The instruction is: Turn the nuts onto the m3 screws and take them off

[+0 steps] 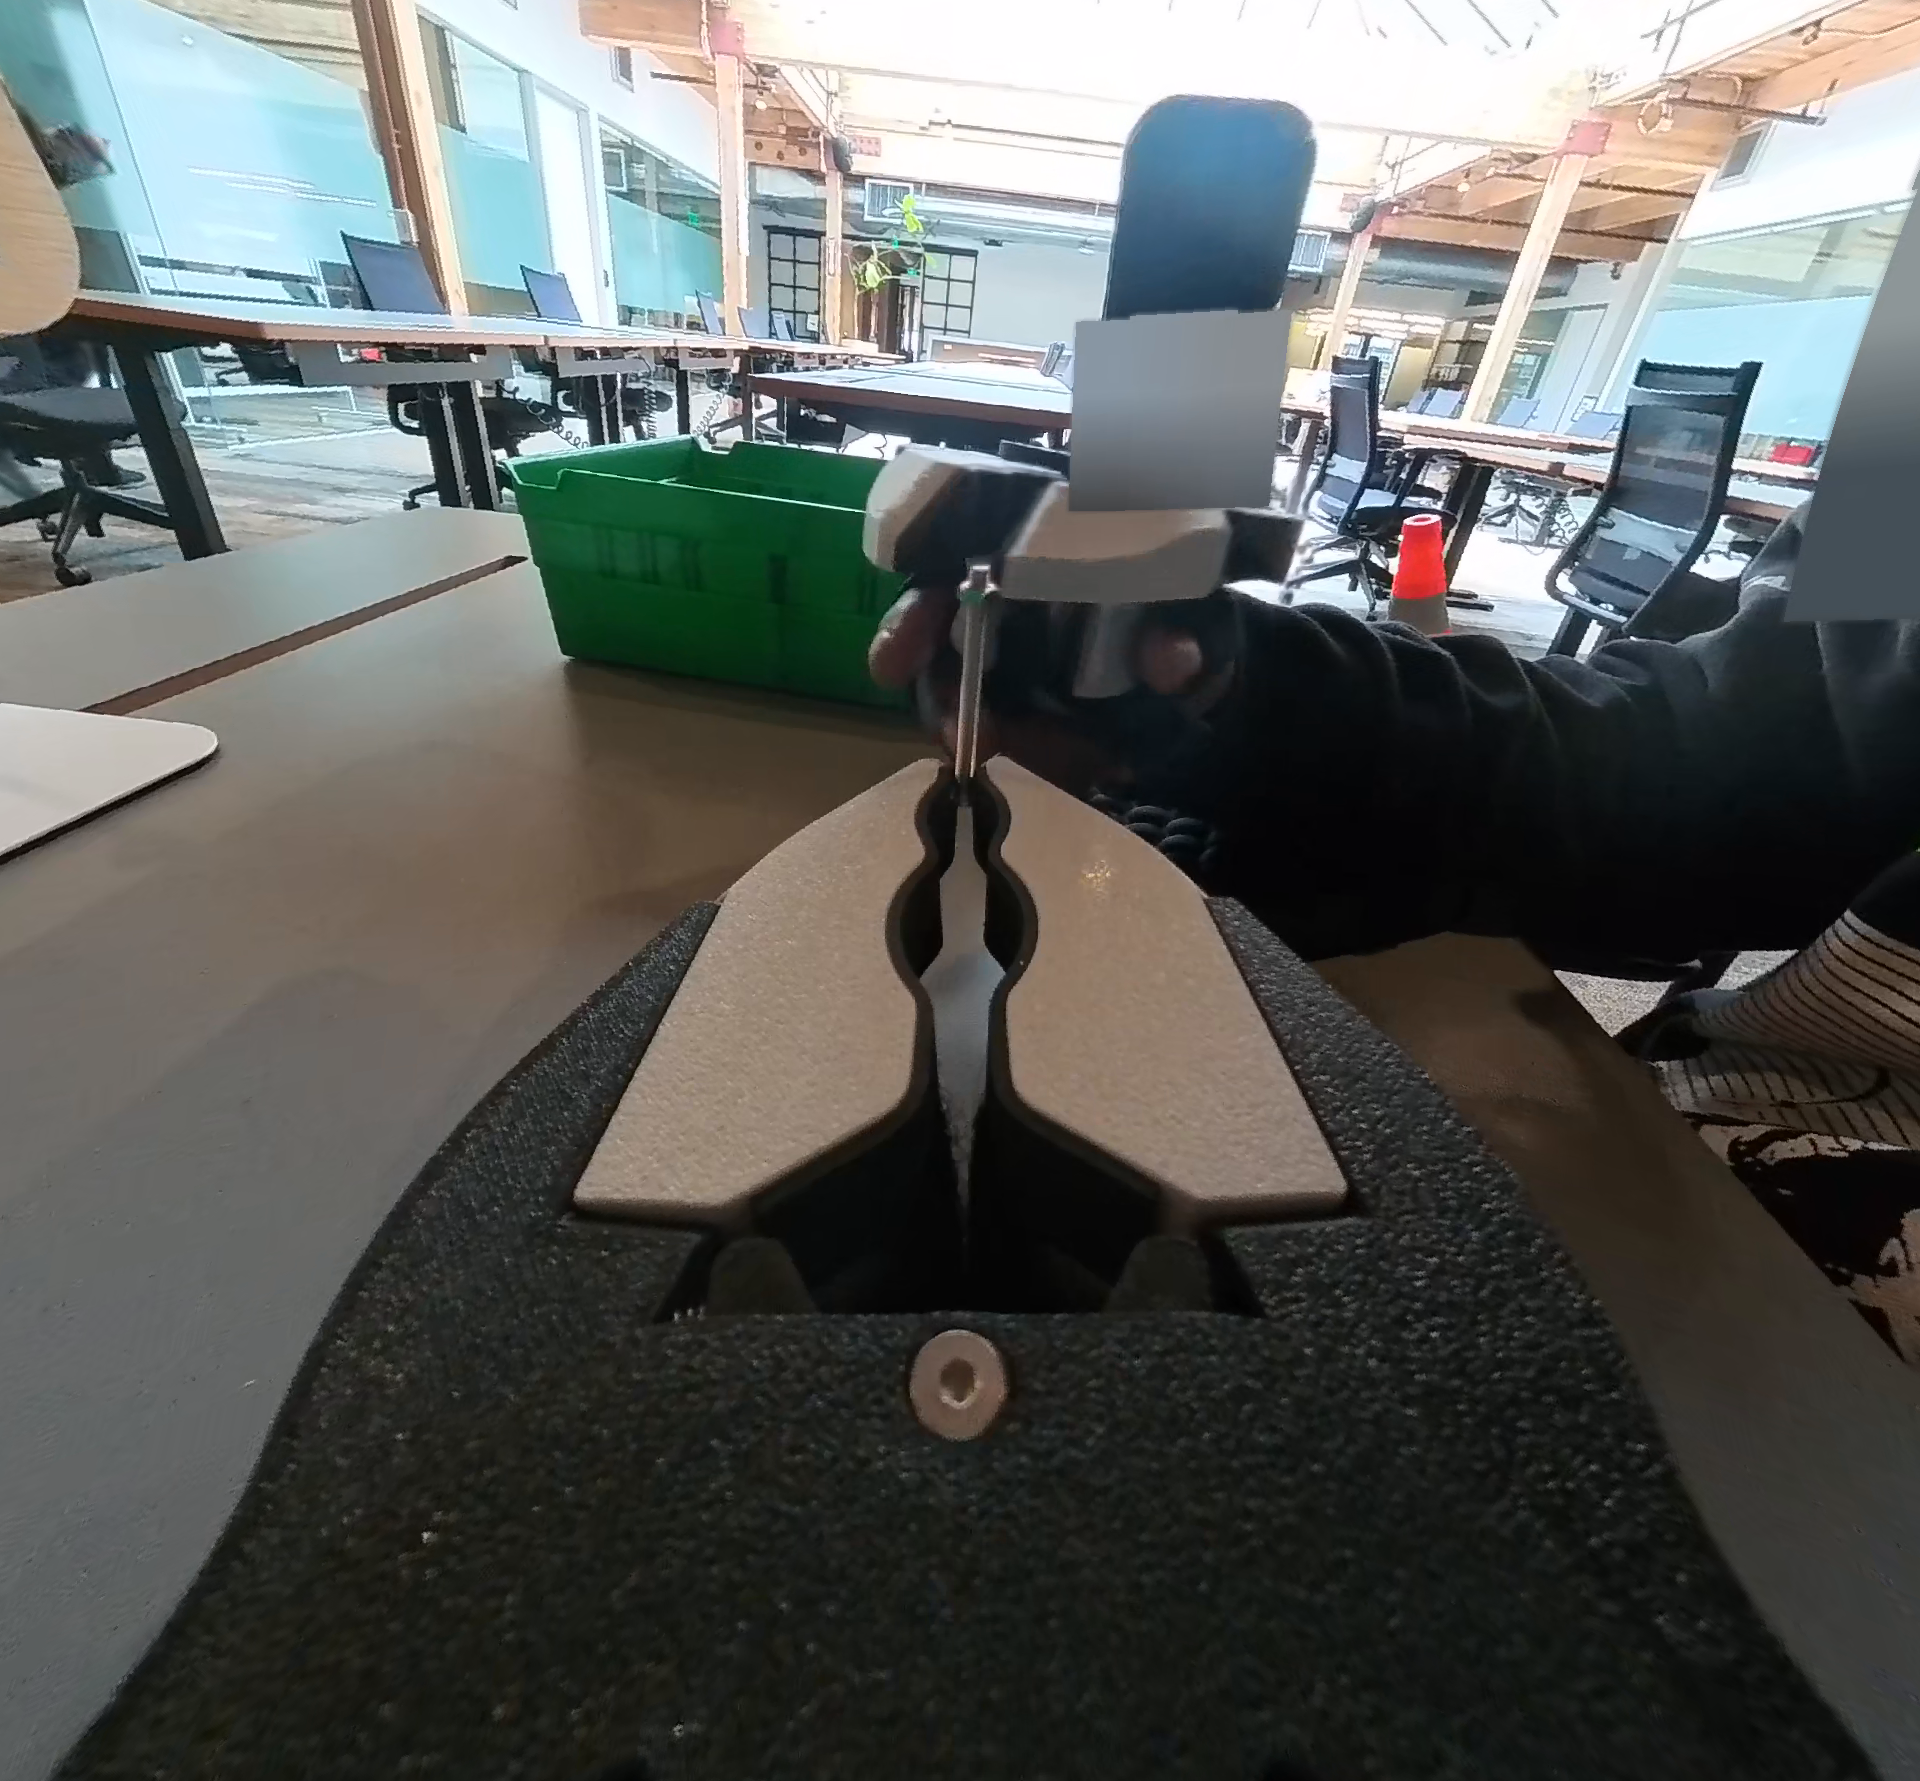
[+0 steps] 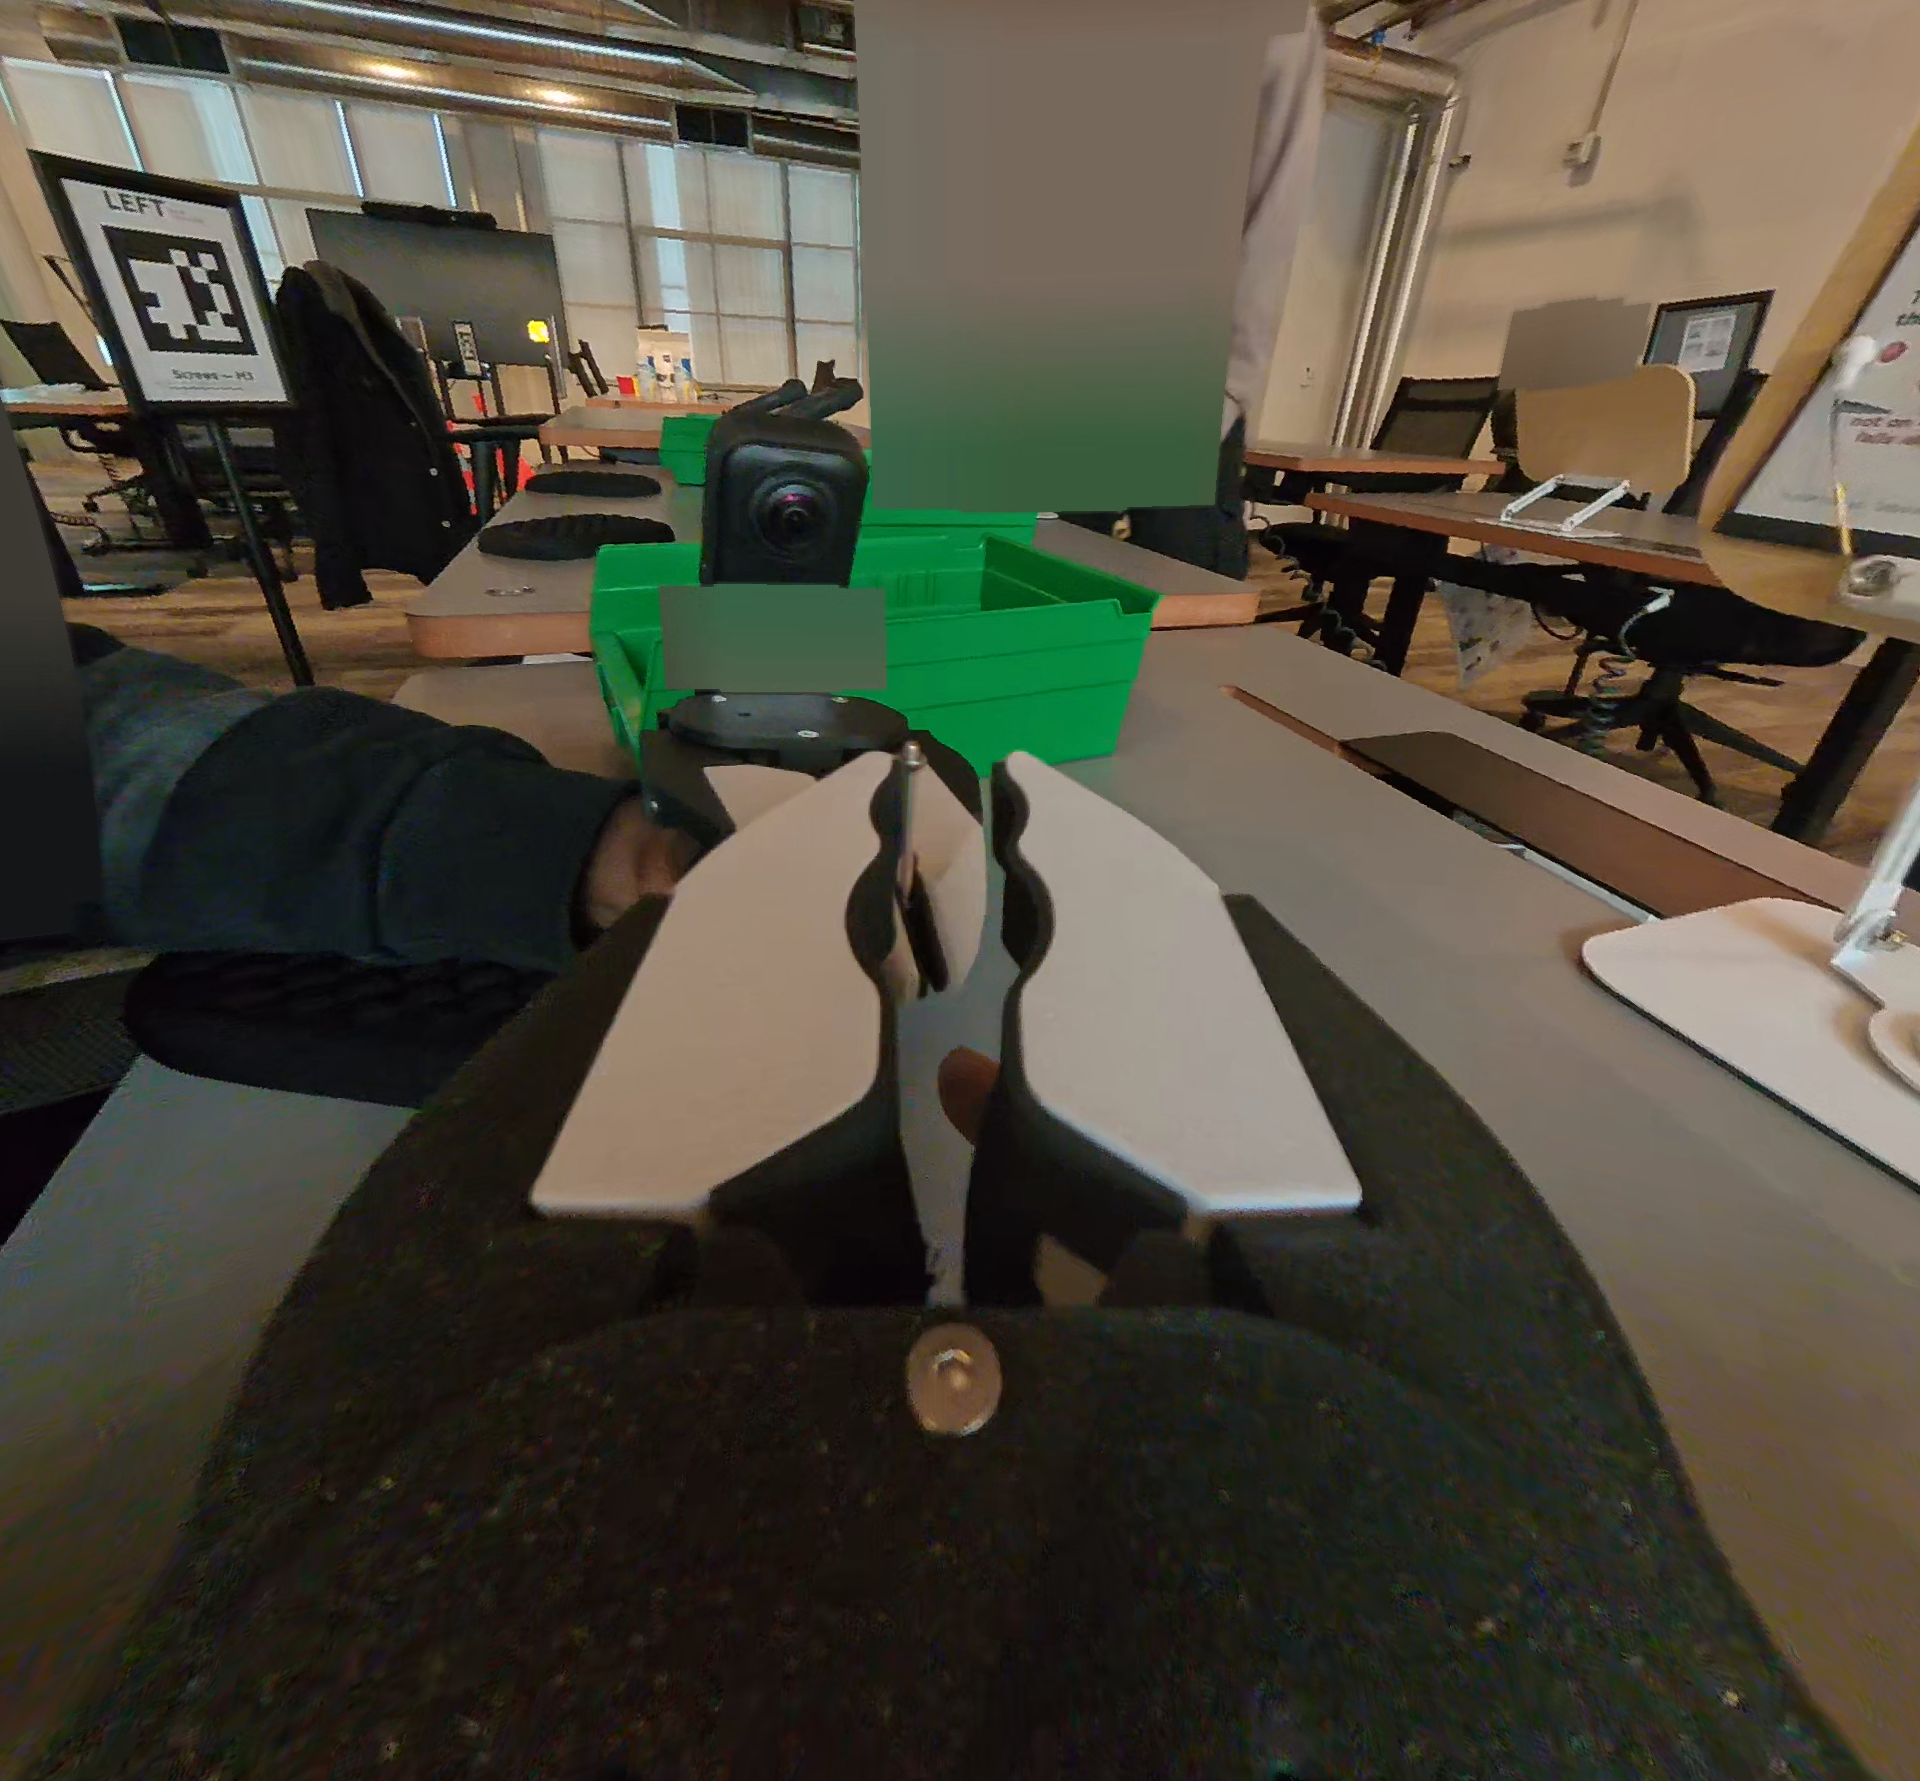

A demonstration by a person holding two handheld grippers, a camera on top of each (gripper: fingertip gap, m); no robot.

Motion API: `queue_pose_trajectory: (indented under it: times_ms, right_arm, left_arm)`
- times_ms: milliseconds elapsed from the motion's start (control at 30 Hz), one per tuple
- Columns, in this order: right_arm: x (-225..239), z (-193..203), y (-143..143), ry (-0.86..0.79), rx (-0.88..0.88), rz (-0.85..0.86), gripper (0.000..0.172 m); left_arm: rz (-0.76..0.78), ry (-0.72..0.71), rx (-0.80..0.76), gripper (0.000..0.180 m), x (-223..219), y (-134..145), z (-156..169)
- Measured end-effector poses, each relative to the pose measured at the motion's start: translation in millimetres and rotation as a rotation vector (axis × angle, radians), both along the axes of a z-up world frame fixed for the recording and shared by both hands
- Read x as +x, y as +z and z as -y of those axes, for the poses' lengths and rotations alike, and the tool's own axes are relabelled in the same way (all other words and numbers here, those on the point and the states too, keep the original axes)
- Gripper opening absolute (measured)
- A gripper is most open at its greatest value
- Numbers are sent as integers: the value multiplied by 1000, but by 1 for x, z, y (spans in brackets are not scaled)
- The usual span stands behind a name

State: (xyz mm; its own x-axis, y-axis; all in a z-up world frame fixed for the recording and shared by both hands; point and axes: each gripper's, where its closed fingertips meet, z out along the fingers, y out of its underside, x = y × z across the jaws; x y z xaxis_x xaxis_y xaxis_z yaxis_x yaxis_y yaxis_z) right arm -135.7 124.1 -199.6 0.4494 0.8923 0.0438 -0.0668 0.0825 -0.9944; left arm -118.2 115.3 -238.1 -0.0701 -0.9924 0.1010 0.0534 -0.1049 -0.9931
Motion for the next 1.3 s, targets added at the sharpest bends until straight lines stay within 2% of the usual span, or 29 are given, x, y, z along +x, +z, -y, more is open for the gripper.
queue_pose_trajectory:
  times_ms: [100, 233, 367, 567, 700, 833, 1133, 1300]
  right_arm:
    - [-7, 3, -1, 14, 8, 19, 22]
    - [-5, 0, -3, 0, -2, 22, 8]
    - [4, -4, -2, -35, -5, 15, 7]
    - [-6, 3, -1, 11, 13, 17, 24]
    - [-6, 0, -4, -10, 8, 31, 10]
    - [5, -9, -4, -71, 12, 35, 7]
    - [-7, 0, -3, -4, 12, 23, 22]
    - [-3, -2, -2, -26, 7, 22, 8]
  left_arm:
    - [-4, -1, 0, 2, 0, 0, 0]
    - [-3, -2, 3, 2, 0, 0, 0]
    - [-2, -1, 2, 2, 0, 0, 0]
    - [-6, -1, 2, 2, 1, -1, 0]
    - [-7, -2, 6, 2, 1, -1, 1]
    - [-3, -1, 5, 2, 1, 0, 0]
    - [-8, 0, 5, 2, 1, -1, 0]
    - [-4, 0, 4, 2, 1, 0, 0]
